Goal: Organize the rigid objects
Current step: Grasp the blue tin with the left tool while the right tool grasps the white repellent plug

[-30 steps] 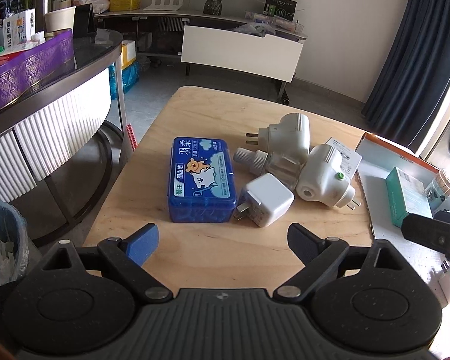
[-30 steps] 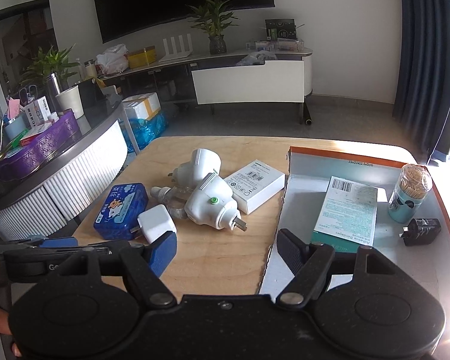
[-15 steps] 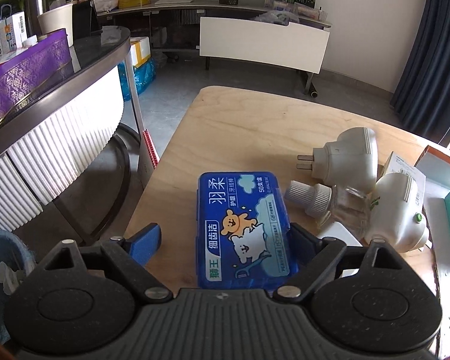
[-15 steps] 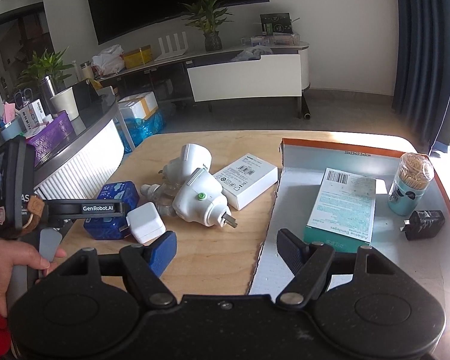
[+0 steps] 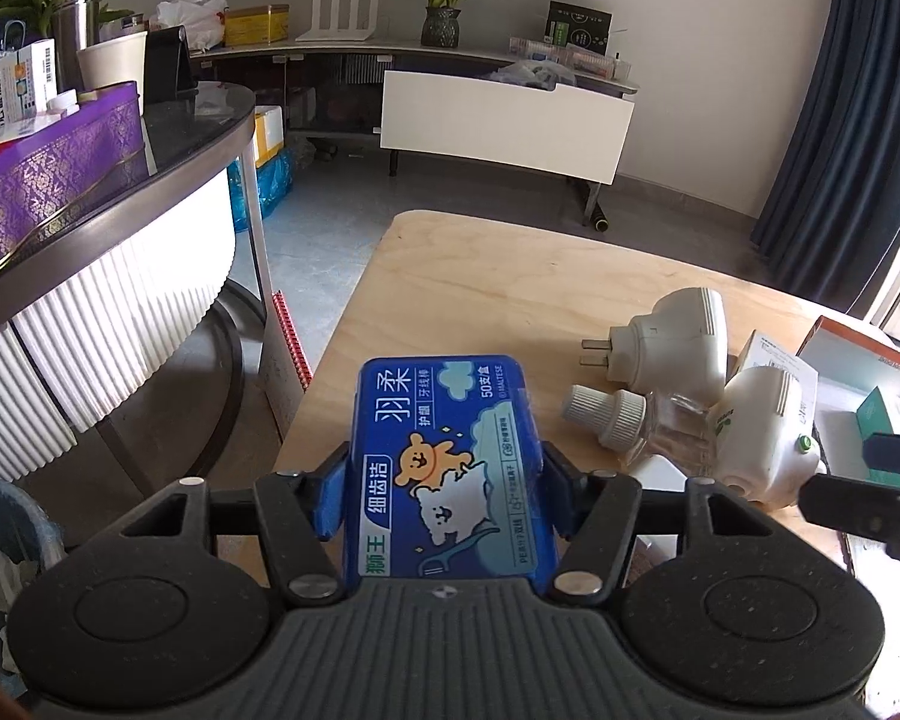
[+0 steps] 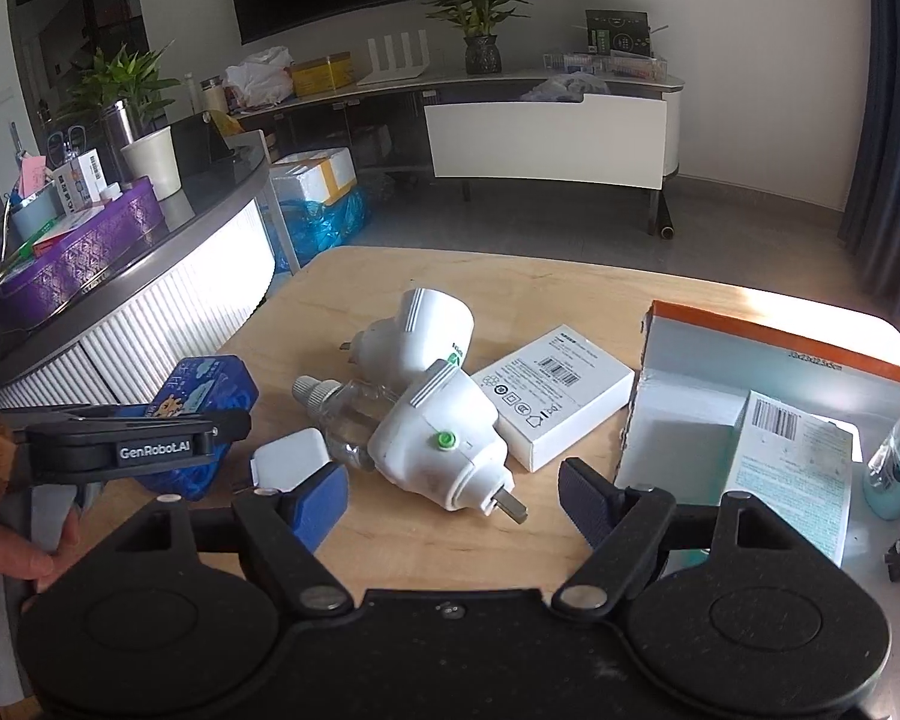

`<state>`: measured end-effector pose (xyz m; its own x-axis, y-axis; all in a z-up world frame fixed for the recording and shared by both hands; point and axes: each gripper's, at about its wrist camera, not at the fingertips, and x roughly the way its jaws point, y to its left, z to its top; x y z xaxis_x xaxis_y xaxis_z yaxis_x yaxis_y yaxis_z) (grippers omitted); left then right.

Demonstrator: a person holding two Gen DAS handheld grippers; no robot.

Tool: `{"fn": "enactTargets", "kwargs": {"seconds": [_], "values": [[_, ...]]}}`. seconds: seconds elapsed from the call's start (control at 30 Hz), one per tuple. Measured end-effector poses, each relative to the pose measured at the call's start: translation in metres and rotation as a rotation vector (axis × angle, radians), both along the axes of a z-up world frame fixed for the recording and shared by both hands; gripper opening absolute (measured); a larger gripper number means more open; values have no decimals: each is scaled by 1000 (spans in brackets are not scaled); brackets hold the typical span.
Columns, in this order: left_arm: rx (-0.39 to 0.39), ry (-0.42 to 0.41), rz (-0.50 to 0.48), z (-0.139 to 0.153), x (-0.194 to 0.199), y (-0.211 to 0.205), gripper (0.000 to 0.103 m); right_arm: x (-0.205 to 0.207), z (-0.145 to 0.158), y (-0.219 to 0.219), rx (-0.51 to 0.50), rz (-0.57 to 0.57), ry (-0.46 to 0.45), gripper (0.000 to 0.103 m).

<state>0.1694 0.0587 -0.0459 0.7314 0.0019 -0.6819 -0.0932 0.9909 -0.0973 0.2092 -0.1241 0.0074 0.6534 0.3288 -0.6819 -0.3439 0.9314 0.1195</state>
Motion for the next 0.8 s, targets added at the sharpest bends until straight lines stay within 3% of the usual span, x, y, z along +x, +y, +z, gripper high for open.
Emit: {"fn": "enactTargets", "kwargs": {"seconds": [0.33,0.4,0.43,0.63,0.8], "values": [[-43,-20,-11,2,-22,8,63,34,-21,34,-144,138,-10,92],[-47,-20,-11,1,-21,9,63,33,-20,39,-151,144,-15,87],[-50,-21,-11,1,-21,9,63,32,-20,41,-147,156,-13,77],[-56,-28,-17,1,-22,10,63,39,-31,49,-169,165,38,81],[-60,-32,-24,2,-23,8,63,38,-36,43,-108,121,50,80]]}}
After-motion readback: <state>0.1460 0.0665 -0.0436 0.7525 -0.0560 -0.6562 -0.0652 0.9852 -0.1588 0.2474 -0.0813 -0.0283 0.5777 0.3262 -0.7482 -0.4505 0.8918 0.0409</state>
